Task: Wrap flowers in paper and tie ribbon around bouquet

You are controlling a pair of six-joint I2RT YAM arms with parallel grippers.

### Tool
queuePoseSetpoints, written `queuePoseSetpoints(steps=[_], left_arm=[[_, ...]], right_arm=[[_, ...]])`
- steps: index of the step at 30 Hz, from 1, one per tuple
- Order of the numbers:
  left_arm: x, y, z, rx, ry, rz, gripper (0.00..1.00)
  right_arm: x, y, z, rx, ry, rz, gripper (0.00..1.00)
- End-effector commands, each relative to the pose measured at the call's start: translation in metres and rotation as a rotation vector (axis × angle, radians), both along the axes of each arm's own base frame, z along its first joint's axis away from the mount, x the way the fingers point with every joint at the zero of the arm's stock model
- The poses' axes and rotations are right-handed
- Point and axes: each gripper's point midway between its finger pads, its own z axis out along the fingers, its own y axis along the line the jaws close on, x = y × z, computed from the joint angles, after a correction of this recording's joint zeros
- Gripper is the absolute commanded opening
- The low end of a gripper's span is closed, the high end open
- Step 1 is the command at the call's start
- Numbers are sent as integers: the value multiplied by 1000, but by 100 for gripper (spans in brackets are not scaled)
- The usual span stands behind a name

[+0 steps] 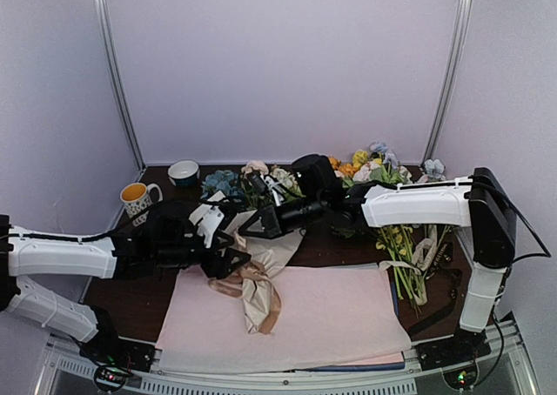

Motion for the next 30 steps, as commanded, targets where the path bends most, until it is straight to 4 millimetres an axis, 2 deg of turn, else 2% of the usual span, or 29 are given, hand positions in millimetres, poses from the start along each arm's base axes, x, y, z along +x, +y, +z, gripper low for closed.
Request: queuePoseSetpoints(steps=[1, 2, 6, 8, 9, 11, 13, 15, 17, 24, 30], left_arm=[[14, -13, 30, -132, -62, -1, 65], [14, -15, 27, -128, -53, -10, 58], [11, -18, 16, -123, -21, -26, 18], [10, -17, 16, -129, -19, -24, 3], [10, -15, 16, -131, -22, -17, 0], [11, -10, 17, -133, -30, 6, 0], [12, -7, 18, -140, -34, 20, 0], [11, -5, 18, -146, -34, 22, 0], [10, -5, 17, -145, -31, 23, 0], [9, -2, 14, -139, -22, 32, 0], [10, 0, 13, -135, -23, 39, 0]], right_arm=[[-6, 2, 20, 52, -22, 11, 0], [-6, 3, 20, 54, -24, 12, 0], [-5, 3, 20, 46, -31, 9, 0], [-1, -2, 14, 6, -51, -14, 9], [3, -7, 8, -26, -65, -34, 13], [7, -17, -9, -100, -89, -64, 19], [7, -27, -37, -197, -94, -87, 21], [0, -29, -60, -247, -70, -61, 22], [-8, -26, -74, -261, -48, -35, 23], [-16, -15, -83, -257, -54, -18, 31], [-15, -9, -97, -293, -45, -19, 32]])
